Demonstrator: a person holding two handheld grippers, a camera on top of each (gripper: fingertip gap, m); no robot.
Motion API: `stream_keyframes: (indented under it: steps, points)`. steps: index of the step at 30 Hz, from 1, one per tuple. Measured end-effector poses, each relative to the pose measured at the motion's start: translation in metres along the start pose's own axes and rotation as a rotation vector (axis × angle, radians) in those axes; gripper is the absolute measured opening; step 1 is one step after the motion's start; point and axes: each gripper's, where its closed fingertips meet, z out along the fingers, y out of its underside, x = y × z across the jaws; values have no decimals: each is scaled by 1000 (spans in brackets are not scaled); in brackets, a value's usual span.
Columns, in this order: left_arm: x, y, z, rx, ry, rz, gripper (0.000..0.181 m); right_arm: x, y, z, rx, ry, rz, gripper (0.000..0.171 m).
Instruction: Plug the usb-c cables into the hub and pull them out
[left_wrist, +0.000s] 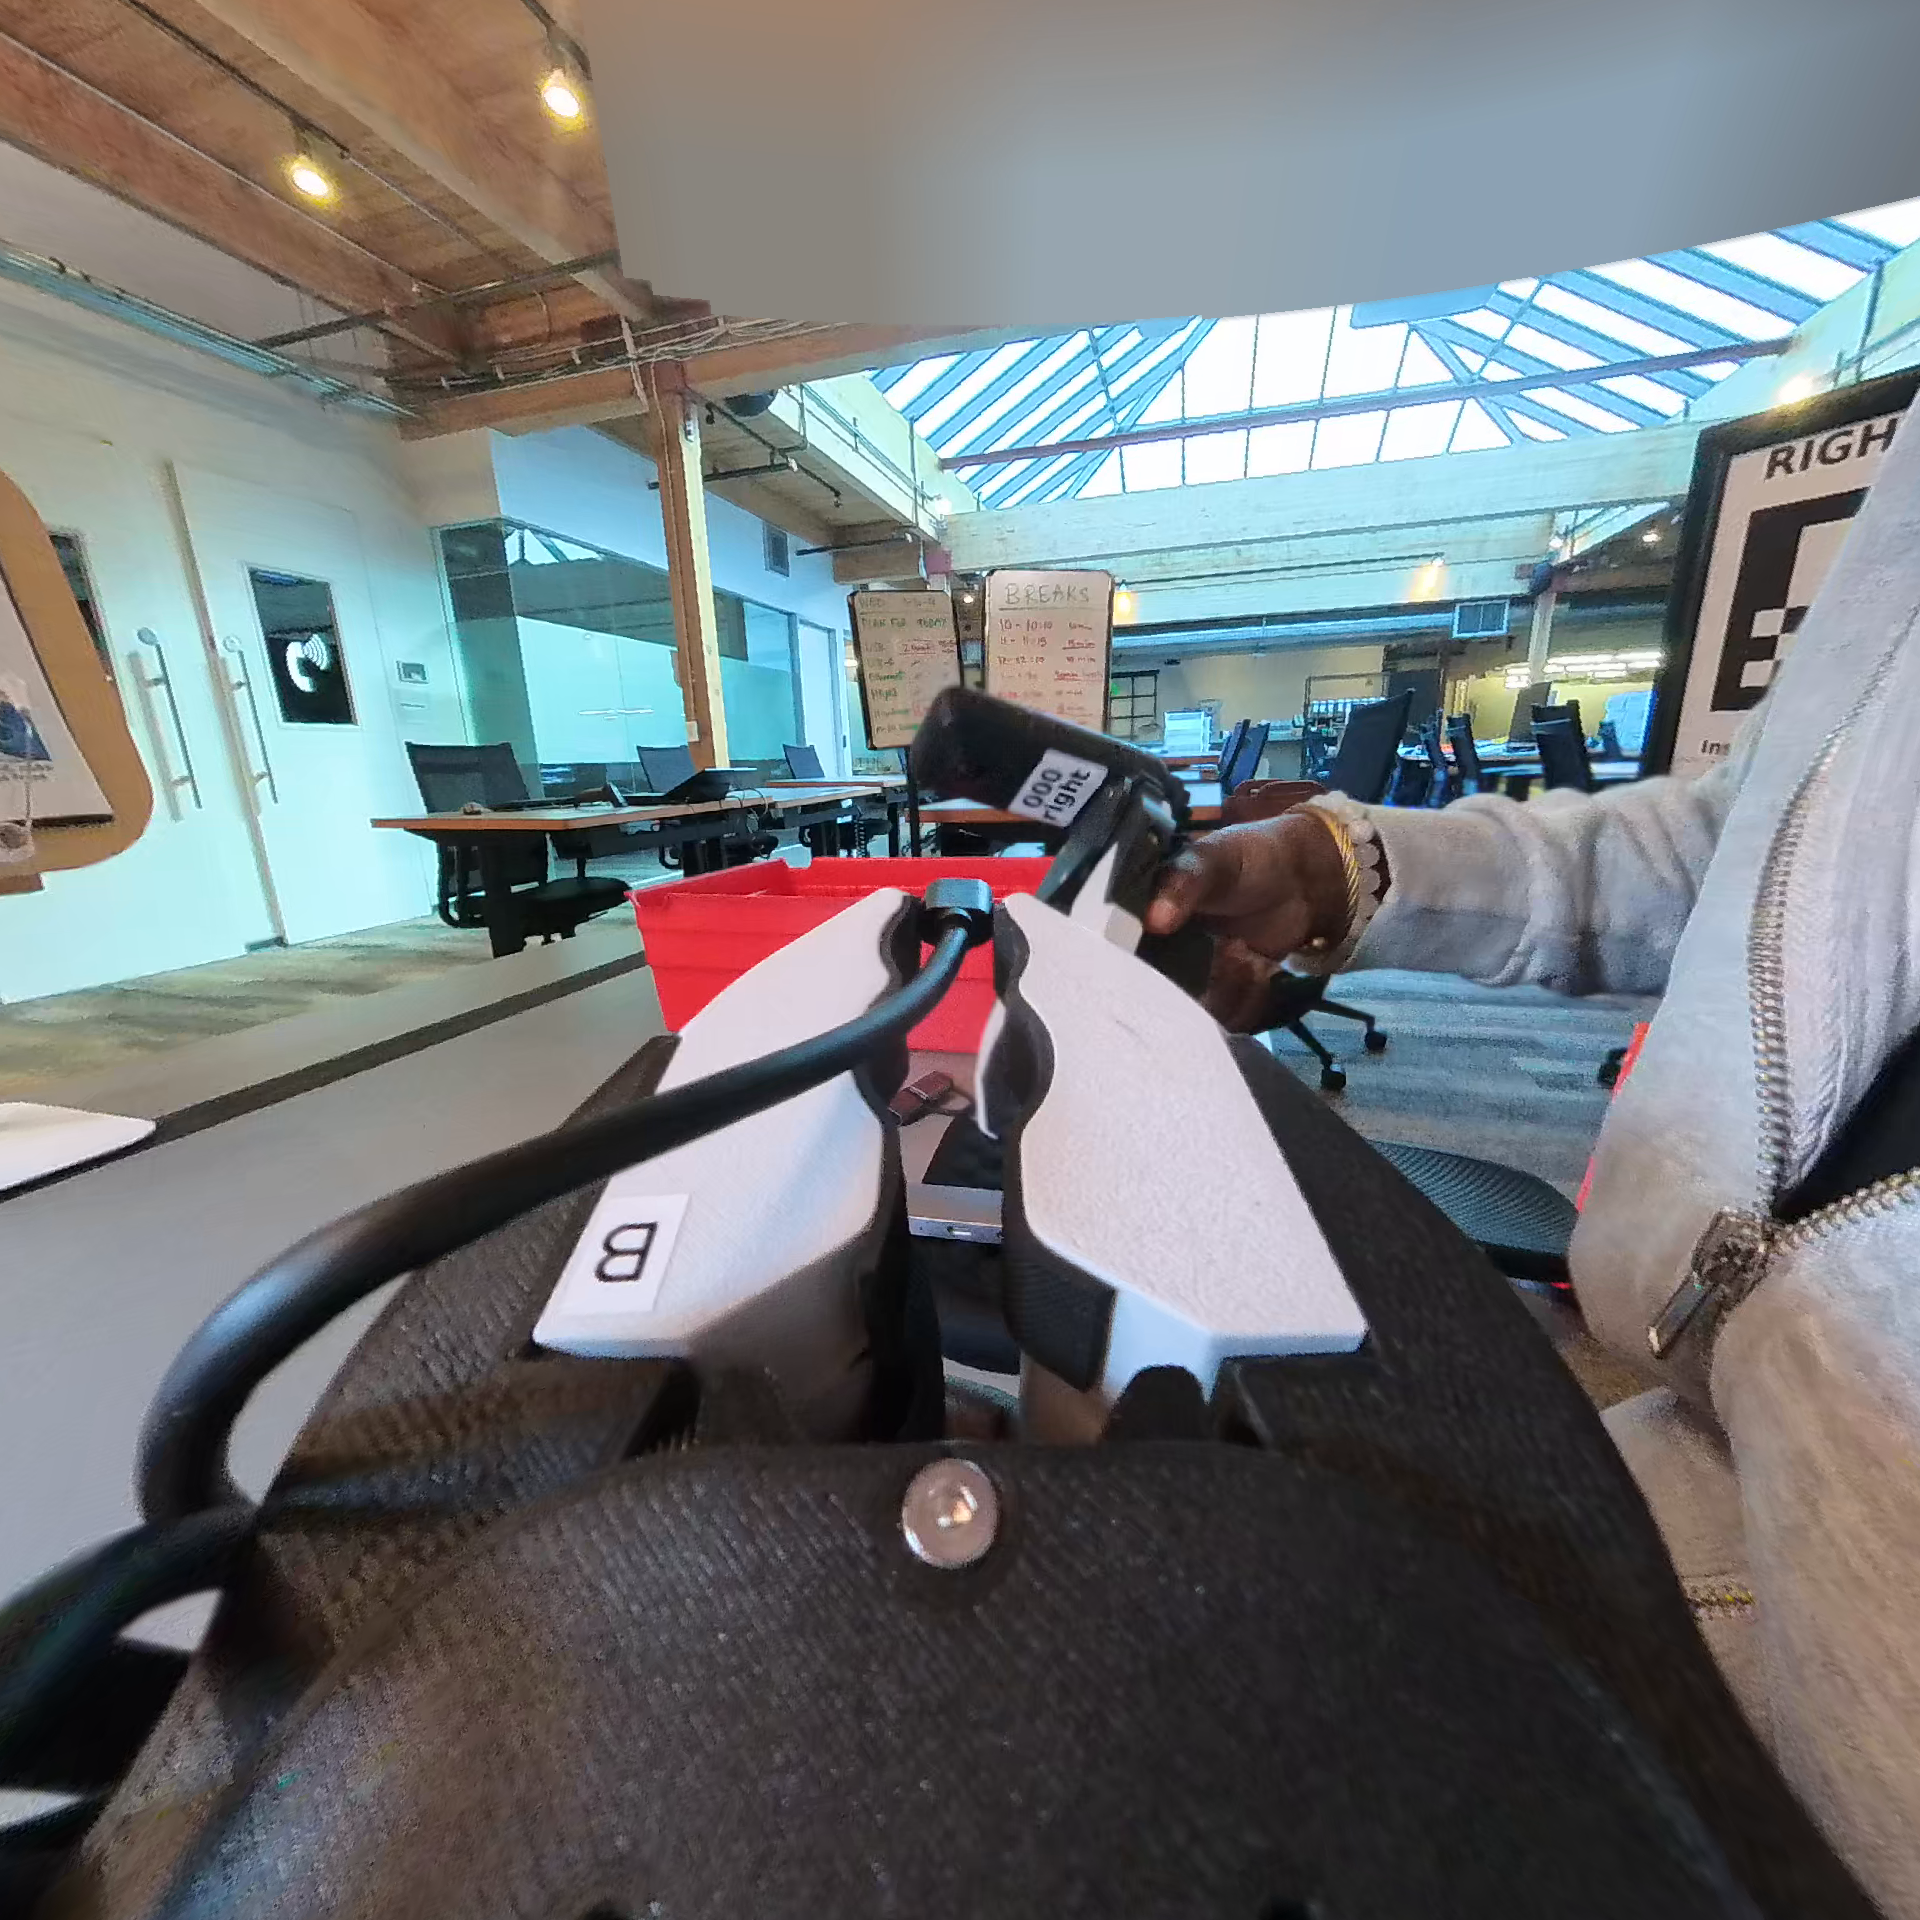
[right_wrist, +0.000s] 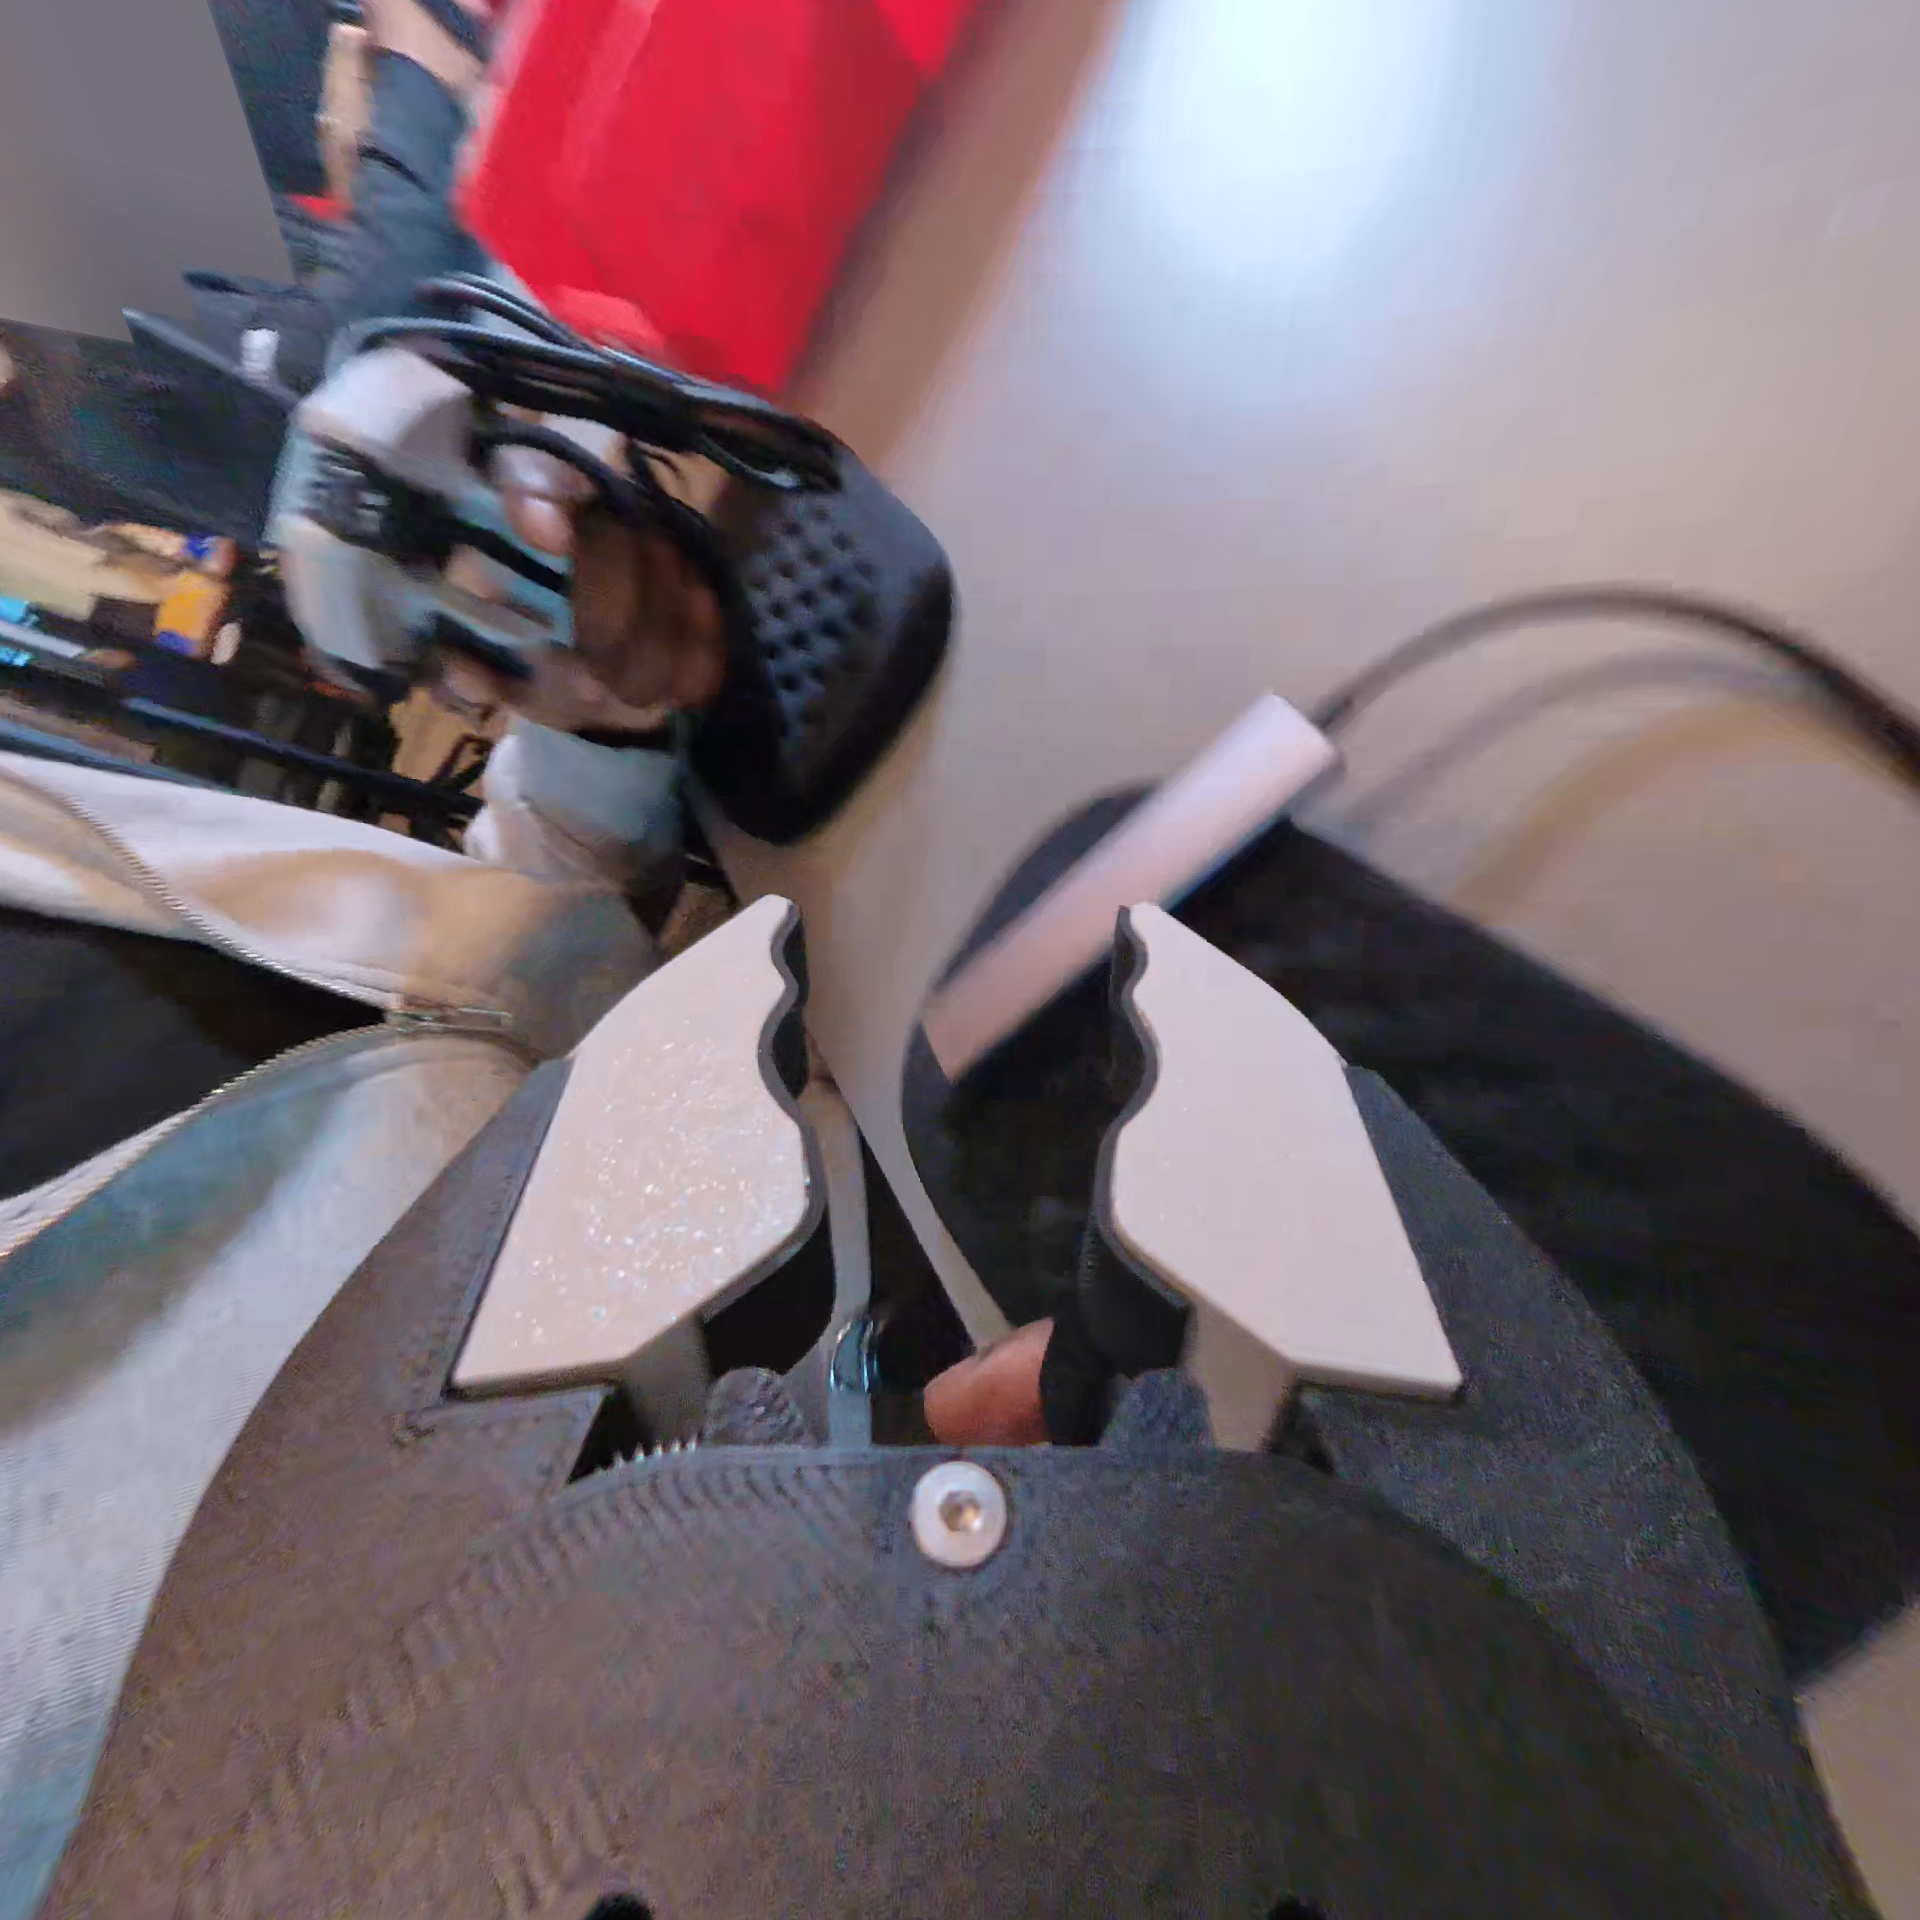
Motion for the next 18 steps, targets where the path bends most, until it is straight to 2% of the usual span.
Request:
stream_keyframes:
  steps: [4, 7, 9, 10, 14, 17, 18]
  points:
    - [2, -4, -2, 28, 20, -16, 14, 10, 24, 6, -75, 26, 167, 56]
    - [0, -5, -5, 44, 17, -32, 14, 12, 23, 20, -104, 61, 184, 50]
    - [-2, -7, -7, 56, 11, -40, 13, 19, 23, 27, -141, 160, 123, 39]
    - [-3, -7, -8, 61, 7, -46, 14, 25, 26, 29, -165, 237, 72, 28]
    - [-9, -7, -10, 79, -3, -89, 14, 27, 26, 30, -178, 350, -21, 25]
    - [-10, -9, -12, 91, -3, -95, 14, 29, 19, 24, -153, 411, -96, 15]
    - [-10, -9, -12, 93, -4, -93, 14, 33, 17, 17, -180, 478, -162, 11]
